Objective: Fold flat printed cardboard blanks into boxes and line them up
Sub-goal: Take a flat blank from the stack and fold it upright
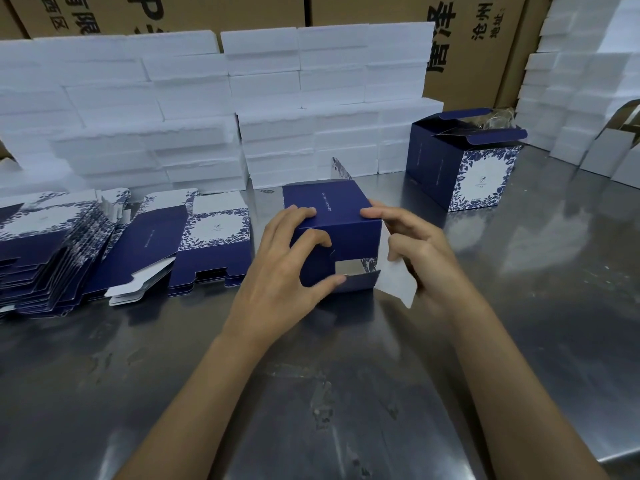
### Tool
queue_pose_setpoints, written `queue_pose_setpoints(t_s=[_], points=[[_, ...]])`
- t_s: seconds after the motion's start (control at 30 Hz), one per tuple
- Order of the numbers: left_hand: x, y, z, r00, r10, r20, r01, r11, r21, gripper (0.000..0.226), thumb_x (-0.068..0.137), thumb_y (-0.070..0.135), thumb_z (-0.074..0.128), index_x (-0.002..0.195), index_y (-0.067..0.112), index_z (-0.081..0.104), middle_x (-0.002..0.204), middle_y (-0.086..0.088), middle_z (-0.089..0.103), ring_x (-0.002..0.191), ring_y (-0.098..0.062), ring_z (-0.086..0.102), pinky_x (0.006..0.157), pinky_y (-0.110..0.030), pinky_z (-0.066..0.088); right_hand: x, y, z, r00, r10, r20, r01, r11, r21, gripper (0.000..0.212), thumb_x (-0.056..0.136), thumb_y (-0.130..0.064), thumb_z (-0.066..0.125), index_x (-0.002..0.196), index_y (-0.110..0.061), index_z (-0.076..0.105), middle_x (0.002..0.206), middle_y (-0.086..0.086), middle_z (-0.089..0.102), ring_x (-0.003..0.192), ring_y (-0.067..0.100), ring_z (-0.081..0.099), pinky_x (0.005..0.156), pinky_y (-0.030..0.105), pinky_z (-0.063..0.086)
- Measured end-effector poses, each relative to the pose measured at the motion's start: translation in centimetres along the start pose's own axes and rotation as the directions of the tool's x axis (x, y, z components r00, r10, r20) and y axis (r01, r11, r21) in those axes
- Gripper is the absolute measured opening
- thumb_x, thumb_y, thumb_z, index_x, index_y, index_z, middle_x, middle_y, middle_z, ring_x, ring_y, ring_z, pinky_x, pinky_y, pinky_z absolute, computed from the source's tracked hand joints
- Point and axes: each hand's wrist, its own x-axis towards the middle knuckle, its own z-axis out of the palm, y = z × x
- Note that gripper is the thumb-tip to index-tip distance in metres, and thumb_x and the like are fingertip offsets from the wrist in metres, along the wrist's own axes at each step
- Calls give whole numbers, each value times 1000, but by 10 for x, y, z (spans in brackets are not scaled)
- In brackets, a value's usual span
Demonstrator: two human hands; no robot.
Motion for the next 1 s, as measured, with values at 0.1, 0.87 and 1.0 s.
queue_pose_setpoints(t_s=[0.1, 0.87, 1.0], points=[[0, -1, 6, 996, 2, -93, -1, 1000, 10, 31, 83, 28, 79, 102, 17, 58, 139, 0, 47, 138, -24, 39, 111, -36, 37, 2, -1, 0, 999, 2, 45, 1, 998, -56, 53, 70, -5, 52, 113, -21, 77, 138, -7, 65, 130, 13, 59, 108, 42, 49], [-2, -6, 13, 947, -320, 3, 293, 862, -415, 88, 79, 4, 80, 146, 40, 35, 149, 15, 44, 122, 26, 38, 87, 5, 35, 7, 39, 19, 998, -14, -63, -13, 912, -410, 65, 86, -25, 82, 141, -28, 48, 127, -13, 66, 113, 2, 64, 83, 16, 56], [-5, -6, 17, 936, -343, 80, 343, 834, -432, 95, 79, 0, 77, 149, 42, 29, 118, 49, 50, 105, 21, 53, 78, -2, 45, 7, 42, 21, 987, -75, -141, 6, 901, -434, 60, 88, -27, 80, 140, -26, 50, 125, -9, 67, 113, 9, 65, 86, 27, 60]])
